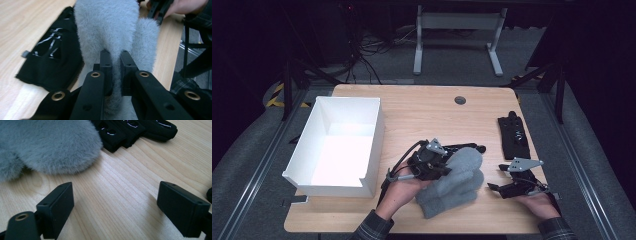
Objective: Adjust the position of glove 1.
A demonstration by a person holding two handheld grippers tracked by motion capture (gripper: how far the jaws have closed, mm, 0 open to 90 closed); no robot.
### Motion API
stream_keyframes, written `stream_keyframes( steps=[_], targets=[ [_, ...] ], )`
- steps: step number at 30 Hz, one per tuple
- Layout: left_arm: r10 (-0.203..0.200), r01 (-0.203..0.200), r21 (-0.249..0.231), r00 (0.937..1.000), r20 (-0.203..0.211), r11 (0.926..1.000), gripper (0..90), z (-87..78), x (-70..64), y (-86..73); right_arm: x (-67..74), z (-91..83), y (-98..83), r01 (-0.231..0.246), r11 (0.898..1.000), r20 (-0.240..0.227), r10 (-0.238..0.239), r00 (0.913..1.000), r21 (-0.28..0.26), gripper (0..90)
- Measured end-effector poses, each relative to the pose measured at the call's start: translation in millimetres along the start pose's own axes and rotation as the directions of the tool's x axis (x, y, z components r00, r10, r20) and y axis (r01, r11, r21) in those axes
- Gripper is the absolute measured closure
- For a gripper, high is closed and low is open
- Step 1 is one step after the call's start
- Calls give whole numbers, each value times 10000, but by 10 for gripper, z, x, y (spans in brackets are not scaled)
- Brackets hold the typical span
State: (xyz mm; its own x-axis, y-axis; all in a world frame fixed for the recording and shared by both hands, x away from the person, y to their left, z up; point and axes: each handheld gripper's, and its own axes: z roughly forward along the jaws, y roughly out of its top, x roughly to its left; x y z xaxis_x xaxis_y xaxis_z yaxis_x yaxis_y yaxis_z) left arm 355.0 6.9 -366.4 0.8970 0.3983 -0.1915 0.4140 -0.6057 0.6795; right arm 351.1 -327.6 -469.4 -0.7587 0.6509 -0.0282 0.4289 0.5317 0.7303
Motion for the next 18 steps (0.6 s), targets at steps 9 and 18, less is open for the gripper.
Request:
stream_keyframes(
  steps=[9, 18],
  targets=[
    [-10, 5, 474, 10000, 93, 9989, 840, 230, -103, -4, 0, 0, 0, 3, 10000, -2, -3, 10000, -3, 145],
    [-24, 31, 981, 10000, -76, 9952, 840, 400, -157, -63, 0, 0, 0, 0, 10000, -1, 0, 10000, -3, 145]
  ],
)
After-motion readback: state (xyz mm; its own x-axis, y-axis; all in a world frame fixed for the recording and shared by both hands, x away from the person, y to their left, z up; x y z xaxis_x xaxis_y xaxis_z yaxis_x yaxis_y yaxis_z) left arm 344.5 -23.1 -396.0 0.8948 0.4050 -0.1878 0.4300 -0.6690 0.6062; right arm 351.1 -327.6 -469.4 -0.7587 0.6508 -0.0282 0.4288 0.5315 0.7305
